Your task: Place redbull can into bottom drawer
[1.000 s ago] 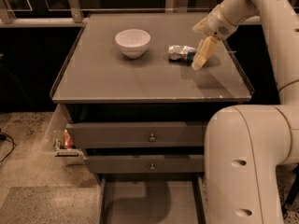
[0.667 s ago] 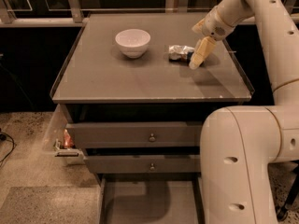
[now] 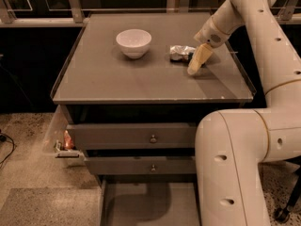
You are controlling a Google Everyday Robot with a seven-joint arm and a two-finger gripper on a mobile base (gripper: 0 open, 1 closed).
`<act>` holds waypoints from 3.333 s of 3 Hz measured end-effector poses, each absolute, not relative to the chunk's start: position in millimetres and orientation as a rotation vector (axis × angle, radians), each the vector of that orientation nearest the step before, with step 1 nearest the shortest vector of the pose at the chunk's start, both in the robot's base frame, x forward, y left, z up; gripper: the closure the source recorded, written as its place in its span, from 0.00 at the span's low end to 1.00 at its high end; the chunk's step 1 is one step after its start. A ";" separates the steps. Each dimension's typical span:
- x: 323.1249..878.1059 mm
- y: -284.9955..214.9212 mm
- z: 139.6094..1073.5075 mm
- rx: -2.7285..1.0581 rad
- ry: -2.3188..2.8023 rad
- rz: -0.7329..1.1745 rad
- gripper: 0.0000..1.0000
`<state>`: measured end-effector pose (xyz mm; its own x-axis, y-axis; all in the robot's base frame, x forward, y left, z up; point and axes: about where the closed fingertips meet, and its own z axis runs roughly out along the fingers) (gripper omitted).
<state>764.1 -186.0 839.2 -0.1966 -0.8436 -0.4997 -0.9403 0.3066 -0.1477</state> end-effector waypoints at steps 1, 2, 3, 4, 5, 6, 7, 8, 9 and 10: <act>767.5 -184.1 837.5 -1.574 2.081 0.257 0.18; 767.5 -184.1 837.5 -1.574 2.081 0.257 0.42; 767.5 -184.1 837.5 -1.574 2.081 0.257 0.64; 767.5 -184.1 837.5 -1.574 2.081 0.257 0.88; 767.5 -184.1 837.5 -1.574 2.081 0.257 1.00; 766.6 -185.0 837.7 -1.585 2.062 0.261 1.00; 758.2 -197.8 852.1 -1.590 2.041 0.236 1.00; 741.8 -213.5 867.4 -1.593 2.024 0.222 1.00; 716.1 -232.4 885.4 -1.579 1.998 0.194 1.00; 690.5 -254.9 935.1 -1.533 1.919 0.016 1.00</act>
Offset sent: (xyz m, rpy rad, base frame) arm 0.0034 0.0019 -0.0016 0.0035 -0.0064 -0.0016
